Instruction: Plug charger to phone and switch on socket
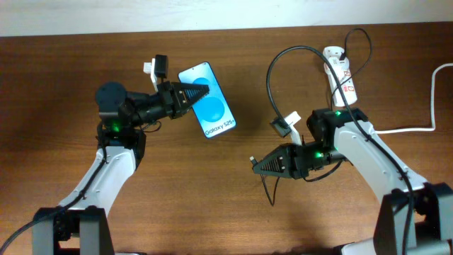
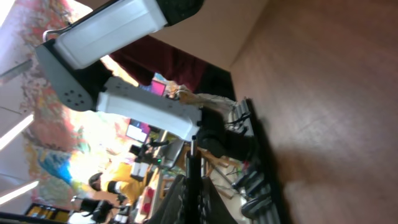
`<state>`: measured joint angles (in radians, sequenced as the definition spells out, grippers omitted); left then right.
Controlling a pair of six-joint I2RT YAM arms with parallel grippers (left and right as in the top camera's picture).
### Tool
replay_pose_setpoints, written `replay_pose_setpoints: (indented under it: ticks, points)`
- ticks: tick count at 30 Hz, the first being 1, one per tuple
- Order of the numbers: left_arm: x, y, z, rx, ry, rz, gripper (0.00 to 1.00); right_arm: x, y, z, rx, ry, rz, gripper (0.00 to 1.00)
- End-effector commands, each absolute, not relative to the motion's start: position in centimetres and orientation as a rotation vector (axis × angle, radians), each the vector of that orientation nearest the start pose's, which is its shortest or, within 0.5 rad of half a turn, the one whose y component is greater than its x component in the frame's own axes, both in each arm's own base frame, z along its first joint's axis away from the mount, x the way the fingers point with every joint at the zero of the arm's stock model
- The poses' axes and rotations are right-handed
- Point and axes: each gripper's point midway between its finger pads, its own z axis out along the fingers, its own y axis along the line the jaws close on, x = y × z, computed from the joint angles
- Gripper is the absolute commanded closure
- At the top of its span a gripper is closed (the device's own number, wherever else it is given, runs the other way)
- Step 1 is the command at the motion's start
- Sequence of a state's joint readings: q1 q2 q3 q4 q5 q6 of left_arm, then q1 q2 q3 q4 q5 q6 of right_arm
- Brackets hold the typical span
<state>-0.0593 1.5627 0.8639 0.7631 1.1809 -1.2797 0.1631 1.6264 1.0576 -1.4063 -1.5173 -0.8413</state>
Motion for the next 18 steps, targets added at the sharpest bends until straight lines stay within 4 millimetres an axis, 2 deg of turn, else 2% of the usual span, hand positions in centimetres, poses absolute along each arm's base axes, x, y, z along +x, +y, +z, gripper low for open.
replay_pose_setpoints:
  ticks: [1, 4, 6, 11, 18]
  points:
    - [38.8, -18.6, 28.6, -0.071, 1.854, -1.798, 1.0, 21.7, 20.8, 22.3, -0.675, 1.979, 2.025, 0.95]
    - [38.7, -19.8, 28.6, -0.074, 1.851, -1.8, 1.0, 22.3, 20.9, 22.1, -0.67, 1.982, 2.026, 0.95]
    - [37.9, -20.6, 28.6, -0.027, 1.87, -1.83, 1.0, 23.0, 21.0, 21.9, -0.665, 1.985, 2.027, 0.96]
    - [37.4, -20.8, 28.5, -0.007, 1.884, -1.85, 1.0, 23.8, 21.2, 21.8, -0.674, 1.976, 2.018, 0.95]
    - [36.7, -22.5, 28.5, -0.005, 1.902, -1.889, 1.0, 24.6, 21.3, 21.8, -0.658, 1.987, 2.026, 0.95]
